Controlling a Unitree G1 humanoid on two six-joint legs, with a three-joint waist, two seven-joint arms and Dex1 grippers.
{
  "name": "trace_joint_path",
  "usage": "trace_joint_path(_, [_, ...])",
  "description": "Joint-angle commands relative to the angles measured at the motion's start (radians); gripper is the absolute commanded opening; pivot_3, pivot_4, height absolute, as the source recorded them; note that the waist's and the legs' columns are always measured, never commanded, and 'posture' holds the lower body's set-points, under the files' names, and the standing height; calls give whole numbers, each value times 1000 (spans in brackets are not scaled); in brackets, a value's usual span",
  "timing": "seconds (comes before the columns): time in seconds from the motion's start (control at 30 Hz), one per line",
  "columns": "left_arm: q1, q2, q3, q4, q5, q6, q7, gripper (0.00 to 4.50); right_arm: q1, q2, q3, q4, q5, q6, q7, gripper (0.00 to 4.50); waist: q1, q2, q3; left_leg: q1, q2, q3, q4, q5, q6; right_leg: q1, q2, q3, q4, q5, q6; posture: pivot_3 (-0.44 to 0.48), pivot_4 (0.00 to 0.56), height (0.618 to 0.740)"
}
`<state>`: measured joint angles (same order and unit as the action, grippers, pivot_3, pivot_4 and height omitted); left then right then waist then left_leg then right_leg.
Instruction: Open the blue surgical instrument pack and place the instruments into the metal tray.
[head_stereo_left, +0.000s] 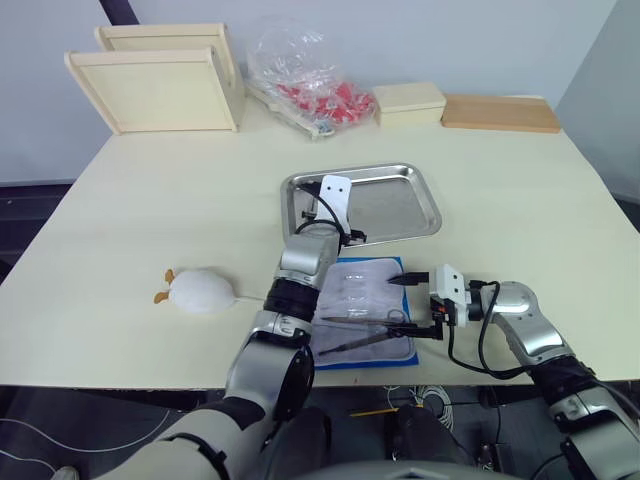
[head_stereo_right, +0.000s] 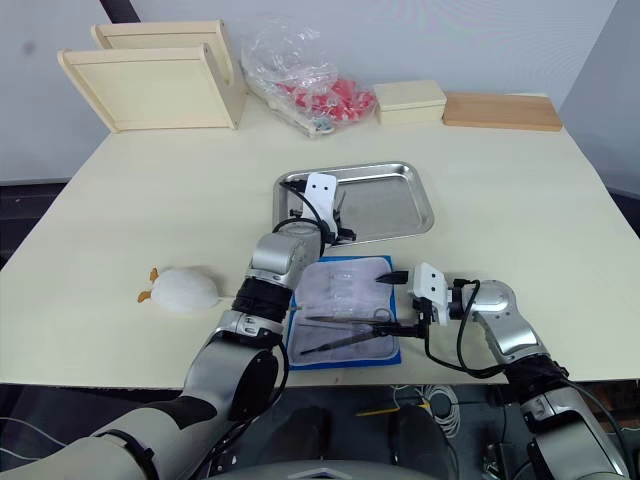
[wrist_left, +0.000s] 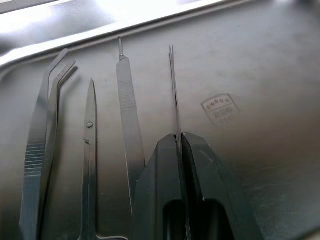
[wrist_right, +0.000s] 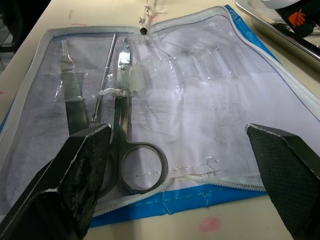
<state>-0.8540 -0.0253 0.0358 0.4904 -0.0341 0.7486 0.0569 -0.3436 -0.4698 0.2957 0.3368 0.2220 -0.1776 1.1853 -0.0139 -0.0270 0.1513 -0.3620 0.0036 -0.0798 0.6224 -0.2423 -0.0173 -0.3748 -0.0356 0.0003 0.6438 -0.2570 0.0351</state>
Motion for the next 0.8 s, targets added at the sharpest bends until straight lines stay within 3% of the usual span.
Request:
trace_joint_path(0.03, [-29, 6, 20, 7, -16, -5, -8, 322, 70, -31, 63, 66, -111, 37, -6, 4500, 0, 0, 0, 0, 0, 0, 0, 0, 0, 0, 0, 0, 0, 0, 0, 0, 150, 740])
trace_joint_path(0.17, [-27, 10, 17, -2, -9, 1, -2, 1328, 75, -33, 62, 59, -107, 42, -10, 4500, 0, 0, 0, 0, 0, 0, 0, 0, 0, 0, 0, 0, 0, 0, 0, 0, 150, 740])
trace_joint_path(0.6, [-25, 12, 19, -97, -29, -18, -37, 1328, 70, -35, 61, 67, -110, 40, -15, 4500, 0, 0, 0, 0, 0, 0, 0, 0, 0, 0, 0, 0, 0, 0, 0, 0, 150, 740])
trace_joint_path(0.8, [0, 41, -16, -181, -76, -91, -180, 1328, 64, -36, 59, 74, -109, 37, -14, 4500, -1, 0, 0, 0, 0, 0, 0, 2, -3, 0, 0, 0, 0, 0, 0, 0, 150, 740])
